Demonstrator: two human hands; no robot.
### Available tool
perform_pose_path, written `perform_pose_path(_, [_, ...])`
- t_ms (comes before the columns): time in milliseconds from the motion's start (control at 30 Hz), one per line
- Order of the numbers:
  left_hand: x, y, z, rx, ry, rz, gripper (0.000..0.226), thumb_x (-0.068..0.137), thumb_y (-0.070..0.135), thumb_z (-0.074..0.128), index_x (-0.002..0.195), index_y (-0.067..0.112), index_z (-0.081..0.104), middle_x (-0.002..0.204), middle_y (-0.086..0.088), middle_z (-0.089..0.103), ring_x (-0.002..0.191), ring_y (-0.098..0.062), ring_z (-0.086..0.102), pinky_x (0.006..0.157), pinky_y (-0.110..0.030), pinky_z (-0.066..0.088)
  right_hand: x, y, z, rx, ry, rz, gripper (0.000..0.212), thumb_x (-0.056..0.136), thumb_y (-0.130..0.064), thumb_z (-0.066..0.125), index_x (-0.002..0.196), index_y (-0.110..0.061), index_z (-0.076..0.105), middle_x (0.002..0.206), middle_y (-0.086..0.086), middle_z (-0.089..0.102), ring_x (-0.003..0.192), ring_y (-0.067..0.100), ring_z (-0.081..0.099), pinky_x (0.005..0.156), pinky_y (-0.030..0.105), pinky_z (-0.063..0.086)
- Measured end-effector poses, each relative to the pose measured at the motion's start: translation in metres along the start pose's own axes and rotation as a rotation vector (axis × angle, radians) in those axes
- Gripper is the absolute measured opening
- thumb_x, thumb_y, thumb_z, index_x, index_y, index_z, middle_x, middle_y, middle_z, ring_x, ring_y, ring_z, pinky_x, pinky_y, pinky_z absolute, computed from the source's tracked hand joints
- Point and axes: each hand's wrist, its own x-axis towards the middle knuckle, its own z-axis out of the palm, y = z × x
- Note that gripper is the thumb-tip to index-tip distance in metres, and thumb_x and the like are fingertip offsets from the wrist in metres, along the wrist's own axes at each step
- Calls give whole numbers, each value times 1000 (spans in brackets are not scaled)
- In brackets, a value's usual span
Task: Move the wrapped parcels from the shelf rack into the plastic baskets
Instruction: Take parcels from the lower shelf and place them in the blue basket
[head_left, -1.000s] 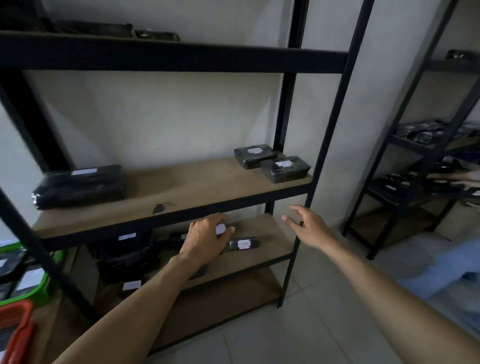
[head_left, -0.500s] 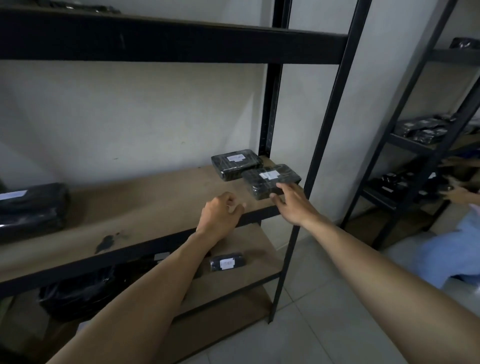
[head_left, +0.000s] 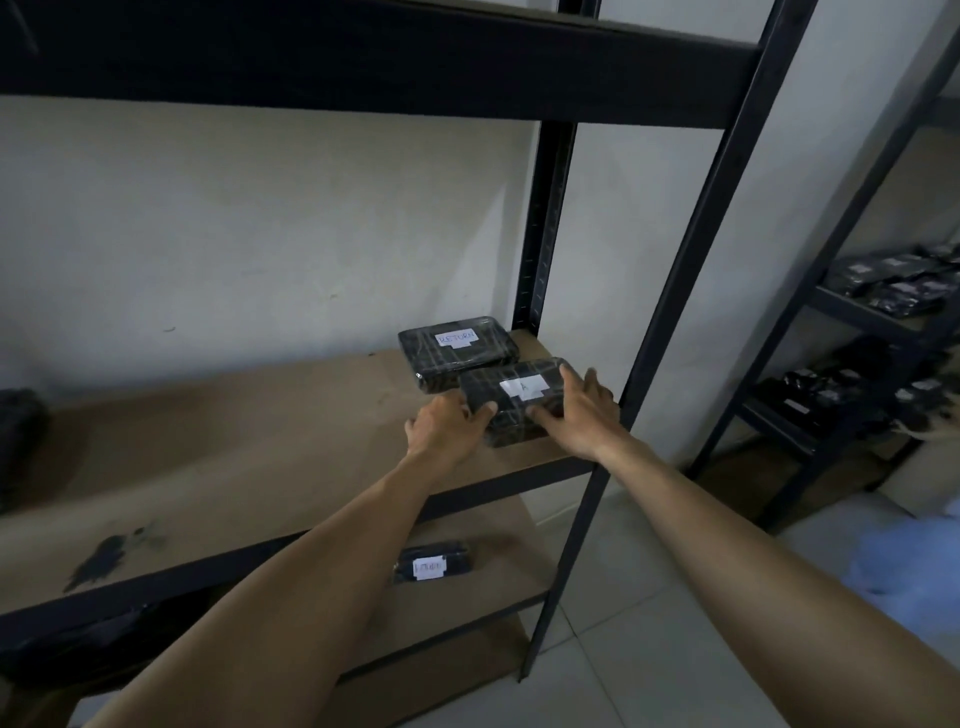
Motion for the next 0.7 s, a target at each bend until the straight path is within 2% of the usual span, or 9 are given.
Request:
perform_pose_path(133, [-6,-9,-2,-110,46,-28,24,85,27,66,108,21,64,102,1,69,94,-18,63,86,-32,50,-5,4,1,58,35,-57,117,63,-66,77,151,-25,11,146,14,29,135,36,25,109,48,27])
perform_pose_path(200, [-13,-13,-7,-140,88,-40,26,85,18,67,110,17,61,96,3,65,90,-15,62,79,-25,47,-3,8,-1,132,-4,-68,130,51,-60,87,150,-26,9,144,14,25,135,35,25,110,51,31])
perform_pose_path(267, [-20,-17,-10,-148,135,-41,31,84,16,68,113,16,59,94,5,63,91,-16,63,80,-27,49,2,12,0,240,-92,-66,142,43,-59,90,151,-30,2,146,11,18,139,33,23,111,53,32])
perform_pose_path(333, [-27,-18,-12,-151,168,-49,33,84,16,69,114,18,58,97,5,64,91,-16,63,82,-28,50,6,15,0,314,-143,-58,143,42,-63,88,151,-31,2,147,9,17,141,29,22,112,50,32])
perform_pose_path(400, [-34,-18,-11,-146,182,-53,34,85,17,68,117,20,56,103,4,66,90,-14,63,80,-29,52,8,18,0,356,-134,-76,126,50,-64,85,148,-27,15,145,6,27,138,25,27,110,46,35])
perform_pose_path(467, [-40,-16,-9,-136,198,-51,36,86,17,67,120,20,55,107,4,65,88,-13,64,76,-27,50,8,20,0,440,-105,-105,96,69,-56,79,143,-24,27,140,3,42,131,23,40,105,42,40])
perform_pose_path(533, [-47,-13,-8,-132,209,-49,37,87,16,65,123,20,55,110,5,65,88,-13,64,74,-24,48,6,22,1,515,-86,-120,74,84,-50,69,140,-21,30,136,1,50,124,24,50,101,43,45])
perform_pose_path(600, [-54,-11,-7,-113,218,-37,37,88,18,64,124,20,56,110,6,67,91,-13,64,76,-23,46,1,24,1,540,-68,-146,65,89,-51,60,138,-24,26,133,0,52,121,23,53,98,43,48])
perform_pose_path(700, [-69,-14,-7,-68,234,-24,36,88,25,63,123,23,56,111,4,68,101,-20,64,88,-32,50,-11,24,4,571,-79,-206,57,98,-42,50,141,-17,21,128,-2,51,109,15,51,79,19,45])
